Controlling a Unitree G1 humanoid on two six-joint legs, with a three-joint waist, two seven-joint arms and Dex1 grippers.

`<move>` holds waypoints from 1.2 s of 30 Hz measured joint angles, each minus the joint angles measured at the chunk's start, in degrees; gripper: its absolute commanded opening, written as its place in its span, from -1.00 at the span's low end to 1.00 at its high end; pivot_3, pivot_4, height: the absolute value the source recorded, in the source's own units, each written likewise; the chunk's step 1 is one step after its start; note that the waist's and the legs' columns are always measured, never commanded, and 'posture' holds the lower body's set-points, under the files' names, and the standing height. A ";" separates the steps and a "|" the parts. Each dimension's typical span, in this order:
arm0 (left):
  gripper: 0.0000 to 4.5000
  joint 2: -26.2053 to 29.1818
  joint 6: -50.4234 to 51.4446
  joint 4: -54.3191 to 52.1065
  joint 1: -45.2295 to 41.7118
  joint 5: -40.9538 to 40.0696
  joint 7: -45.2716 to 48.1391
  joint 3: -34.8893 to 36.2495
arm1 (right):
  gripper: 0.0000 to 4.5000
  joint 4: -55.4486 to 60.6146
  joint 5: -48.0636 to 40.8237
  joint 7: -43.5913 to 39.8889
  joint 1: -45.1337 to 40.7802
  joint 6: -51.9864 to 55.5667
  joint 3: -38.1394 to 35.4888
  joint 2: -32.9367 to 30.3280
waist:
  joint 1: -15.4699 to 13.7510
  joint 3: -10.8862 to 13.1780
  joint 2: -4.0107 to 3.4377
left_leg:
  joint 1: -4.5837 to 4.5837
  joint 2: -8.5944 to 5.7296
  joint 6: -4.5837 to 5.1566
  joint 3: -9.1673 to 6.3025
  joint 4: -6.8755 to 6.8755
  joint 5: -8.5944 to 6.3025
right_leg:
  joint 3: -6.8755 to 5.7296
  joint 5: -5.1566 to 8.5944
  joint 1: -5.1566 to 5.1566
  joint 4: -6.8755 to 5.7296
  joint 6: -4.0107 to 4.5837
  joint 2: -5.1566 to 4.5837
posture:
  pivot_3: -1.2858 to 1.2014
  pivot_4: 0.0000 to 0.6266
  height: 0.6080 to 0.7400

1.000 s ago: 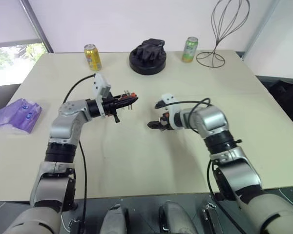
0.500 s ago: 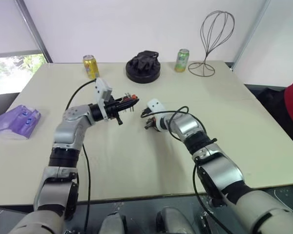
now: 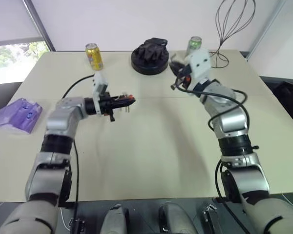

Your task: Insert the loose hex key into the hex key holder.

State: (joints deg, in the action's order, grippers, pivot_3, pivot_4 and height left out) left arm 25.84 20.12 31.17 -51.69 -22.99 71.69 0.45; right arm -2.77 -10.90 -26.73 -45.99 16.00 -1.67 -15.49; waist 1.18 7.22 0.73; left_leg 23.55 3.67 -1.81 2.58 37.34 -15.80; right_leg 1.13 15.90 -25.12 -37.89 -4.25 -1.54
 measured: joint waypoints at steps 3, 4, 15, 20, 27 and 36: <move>-1.00 -2.23 -1.62 6.79 -6.09 0.35 1.84 -0.27 | -0.98 6.67 -9.09 1.19 1.71 5.42 -3.16 4.76 | -0.06 0.37 -0.10 | -0.08 0.00 0.20 0.01 0.06 -0.10 | 0.04 0.01 0.01 0.00 0.02 0.02 | 0.03 -0.52 1.00; -1.00 -2.49 -2.06 8.09 -7.07 0.61 2.13 -0.29 | -0.98 7.89 -10.83 1.57 1.86 6.59 -3.68 5.25 | -0.06 0.46 -0.14 | -0.08 -0.01 0.19 0.02 0.10 -0.09 | 0.08 0.01 0.01 0.01 0.02 0.02 | 0.03 -0.52 1.00; -1.00 -7.05 -9.39 22.96 -15.33 4.97 7.10 -0.35 | -0.98 12.50 -16.56 5.85 2.81 11.24 -5.38 6.06 | -0.07 0.52 -0.12 | -0.10 -0.02 0.24 0.02 0.03 -0.11 | 0.17 0.02 0.02 0.00 0.02 0.08 | 0.03 -0.52 1.00; -1.00 -9.46 -10.48 23.59 -15.77 5.45 8.17 -0.28 | -0.98 12.78 -16.92 6.56 2.92 11.17 -4.16 7.48 | -0.08 0.53 -0.11 | -0.10 -0.02 0.24 0.01 0.06 -0.11 | 0.17 0.02 0.02 0.01 0.02 0.08 | 0.03 -0.52 1.00; -1.00 -11.52 -10.92 23.96 -16.77 5.44 7.02 0.95 | -0.98 12.78 -16.80 7.51 3.81 10.91 -2.66 9.05 | -0.05 0.54 -0.11 | -0.11 -0.02 0.24 0.00 0.07 -0.11 | 0.18 0.02 0.02 0.00 0.02 0.08 | 0.03 -0.52 1.00; -1.00 -11.81 -9.55 23.71 -18.03 4.62 6.95 2.62 | -0.98 12.78 -16.36 7.81 5.80 10.04 -1.42 9.43 | -0.09 0.54 -0.10 | -0.10 -0.02 0.23 0.00 0.07 -0.11 | 0.17 0.02 0.02 0.00 0.02 0.08 | 0.03 -0.52 1.00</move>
State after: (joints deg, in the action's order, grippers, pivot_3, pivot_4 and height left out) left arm 14.03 10.57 54.88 -69.72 -18.37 78.64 3.07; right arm 10.01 -27.26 -18.92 -40.19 26.04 -3.09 -6.06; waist 1.09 7.76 0.62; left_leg 23.45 3.65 -1.58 2.59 37.41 -15.91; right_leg 1.31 15.92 -25.10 -37.90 -4.22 -1.45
